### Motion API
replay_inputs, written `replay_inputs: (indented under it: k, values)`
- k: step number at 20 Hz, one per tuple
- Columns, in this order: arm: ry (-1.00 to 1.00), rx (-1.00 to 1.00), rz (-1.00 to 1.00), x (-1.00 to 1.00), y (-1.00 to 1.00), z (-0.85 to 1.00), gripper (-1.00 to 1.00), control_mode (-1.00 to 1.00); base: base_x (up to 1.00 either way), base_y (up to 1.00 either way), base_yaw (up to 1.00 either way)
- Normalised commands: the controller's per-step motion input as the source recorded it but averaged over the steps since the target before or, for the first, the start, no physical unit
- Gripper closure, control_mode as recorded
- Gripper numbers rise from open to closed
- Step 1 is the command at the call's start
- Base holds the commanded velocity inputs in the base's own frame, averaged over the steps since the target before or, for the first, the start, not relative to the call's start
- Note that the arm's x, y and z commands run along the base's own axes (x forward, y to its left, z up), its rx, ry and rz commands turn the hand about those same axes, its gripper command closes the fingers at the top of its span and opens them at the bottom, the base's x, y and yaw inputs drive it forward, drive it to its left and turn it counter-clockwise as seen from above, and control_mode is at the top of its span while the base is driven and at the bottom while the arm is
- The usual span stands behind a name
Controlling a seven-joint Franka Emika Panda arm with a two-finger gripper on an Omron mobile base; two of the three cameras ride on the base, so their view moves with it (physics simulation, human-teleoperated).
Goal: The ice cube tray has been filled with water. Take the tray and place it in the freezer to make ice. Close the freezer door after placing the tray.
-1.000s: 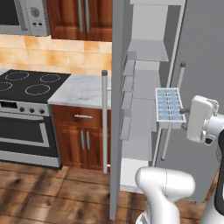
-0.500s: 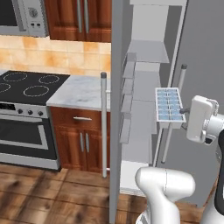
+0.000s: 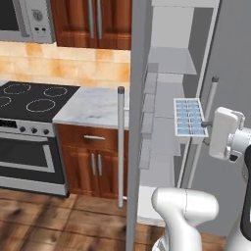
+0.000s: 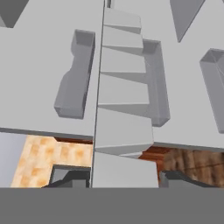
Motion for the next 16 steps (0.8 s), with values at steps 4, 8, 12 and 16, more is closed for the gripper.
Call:
replay_inputs:
  k: [4, 8, 12, 16]
  values:
    - [0.00, 0.00, 0.00, 0.00, 0.00, 0.00, 1.00, 1.00, 0.15, 0.10, 0.00]
    - [0.00, 0.00, 0.00, 0.00, 0.00, 0.00, 1.00, 1.00, 0.09, 0.00, 0.00]
    - [0.00, 0.00, 0.00, 0.00, 0.00, 0.00, 1.00, 1.00, 0.35, 0.00, -0.01]
    - [0.00, 0.00, 0.00, 0.00, 0.00, 0.00, 1.00, 1.00, 0.55, 0.00, -0.02]
